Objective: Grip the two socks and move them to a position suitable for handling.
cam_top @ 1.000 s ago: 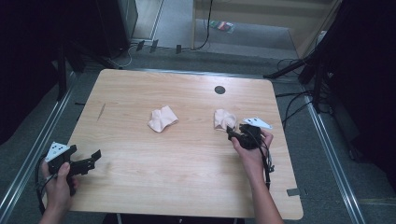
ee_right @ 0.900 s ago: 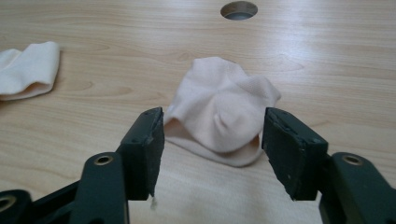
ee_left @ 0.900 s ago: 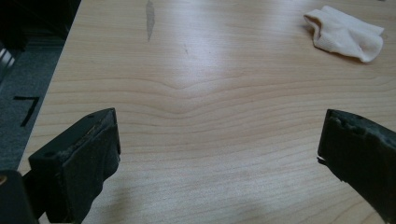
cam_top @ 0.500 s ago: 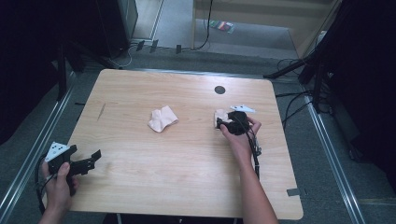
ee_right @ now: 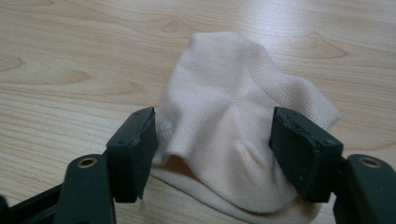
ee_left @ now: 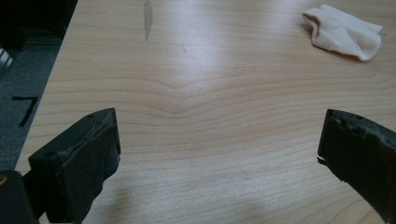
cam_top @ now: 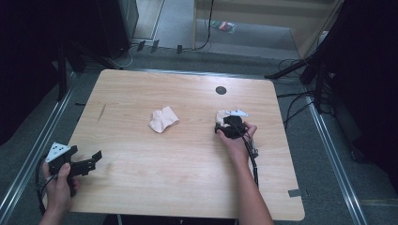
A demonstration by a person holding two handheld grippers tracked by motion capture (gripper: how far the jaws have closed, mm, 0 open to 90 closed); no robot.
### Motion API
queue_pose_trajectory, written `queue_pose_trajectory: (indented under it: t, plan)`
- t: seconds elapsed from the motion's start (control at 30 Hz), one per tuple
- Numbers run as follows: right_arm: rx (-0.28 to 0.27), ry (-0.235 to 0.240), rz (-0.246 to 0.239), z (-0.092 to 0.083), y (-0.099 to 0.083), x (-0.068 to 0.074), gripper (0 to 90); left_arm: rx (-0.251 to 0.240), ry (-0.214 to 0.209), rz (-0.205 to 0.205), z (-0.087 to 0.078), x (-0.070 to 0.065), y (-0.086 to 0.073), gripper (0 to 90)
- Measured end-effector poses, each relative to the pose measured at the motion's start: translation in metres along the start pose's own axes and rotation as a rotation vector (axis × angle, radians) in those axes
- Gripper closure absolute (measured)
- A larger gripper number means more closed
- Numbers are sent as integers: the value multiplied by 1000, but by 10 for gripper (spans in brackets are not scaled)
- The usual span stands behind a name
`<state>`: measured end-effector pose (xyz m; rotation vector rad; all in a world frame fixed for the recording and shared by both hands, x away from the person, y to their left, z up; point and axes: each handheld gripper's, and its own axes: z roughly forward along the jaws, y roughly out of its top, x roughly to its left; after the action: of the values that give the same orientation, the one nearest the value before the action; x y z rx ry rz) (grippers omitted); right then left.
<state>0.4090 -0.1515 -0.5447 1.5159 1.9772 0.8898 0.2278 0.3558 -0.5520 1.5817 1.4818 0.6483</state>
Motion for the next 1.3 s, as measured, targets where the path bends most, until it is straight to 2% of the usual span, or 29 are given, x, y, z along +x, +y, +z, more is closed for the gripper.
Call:
queue_pose_trajectory:
  t: [0.07, 0.1, 0.13, 0.23, 0.3, 0.43, 0.5, 0.53, 0.63, 0.67, 0.7, 0.73, 0.77, 0.8, 0.83, 0.87, 0.9, 0.97, 1.0, 1.03, 1.1, 1.13, 1.17, 1.2, 1.23, 1.3]
  plan:
    - [-15, -12, 17, -2, -2, -2, 488, -1, 2, -2, 0, 0, 0, 0]
    - [-34, -33, 40, -3, -4, -7, 625, -1, 1, -4, 0, 0, 0, 0]
    - [-34, -33, 40, -3, -4, -7, 625, -1, 1, -4, 0, 0, 0, 0]
    - [-55, -44, 66, -4, -7, -14, 770, 3, 3, -5, 0, 0, 0, 0]
    - [-49, -41, 84, -5, -6, -15, 786, 3, 3, -4, 0, 0, 0, 0]
    - [-42, -51, 68, -14, -3, -16, 796, 1, 6, -2, 0, 0, 0, 0]
    - [-76, -41, 65, -25, -3, -16, 797, 4, 7, 2, 0, 0, 0, 0]
    - [-100, -26, 59, -39, -2, -15, 797, 5, 9, 4, 0, 0, 0, 0]
    - [-133, 2, 42, -64, -1, -9, 798, 3, 11, 1, 0, -1, 0, 0]
    - [-133, 2, 42, -64, -1, -9, 798, 3, 11, 1, 0, -1, 0, 0]
    - [-157, 24, 33, -81, -2, -4, 798, 5, 17, 10, 0, -1, 0, 0]
    - [-164, 34, 30, -89, -2, 0, 798, 5, 17, 10, 0, -1, 0, 0]
    - [-173, 48, 29, -97, -3, 4, 798, 4, 25, 14, 1, -2, 1, 0]
    - [-173, 48, 29, -97, -3, 4, 798, 4, 25, 14, 1, -2, 1, 0]
    - [-186, 69, 4, -111, -6, 14, 797, 4, 31, 15, 1, -3, 0, 0]
    - [-186, 69, 4, -111, -6, 14, 797, 2, 37, 20, 1, -4, 0, 0]
    - [-197, 91, -20, -123, -12, 26, 797, 7, 44, 37, 0, -5, 1, 0]
    - [-197, 107, -45, -132, -19, 39, 797, 2, 53, 51, -1, -8, 2, 0]
    - [-199, 118, -52, -136, -23, 45, 797, 2, 53, 51, -1, -8, 2, 0]
    - [-199, 118, -52, -136, -23, 45, 797, 1, 54, 50, -2, -9, 3, 0]
    - [-189, 136, -56, -141, -31, 56, 797, -22, 39, 36, -5, -13, 6, 0]
    - [-175, 159, -56, -143, -39, 66, 797, -40, 44, 51, -8, -21, 8, 0]
    - [-170, 161, -66, -144, -43, 72, 796, -49, 38, 56, -9, -25, 9, 0]
    - [-170, 161, -66, -144, -43, 72, 796, -49, 38, 56, -9, -25, 9, 0]
    - [-160, 175, -78, -144, -50, 83, 797, -58, 22, 69, -10, -33, 11, 0]
    - [-143, 199, -89, -143, -56, 94, 796, -64, 1, 77, -11, -40, 12, 0]
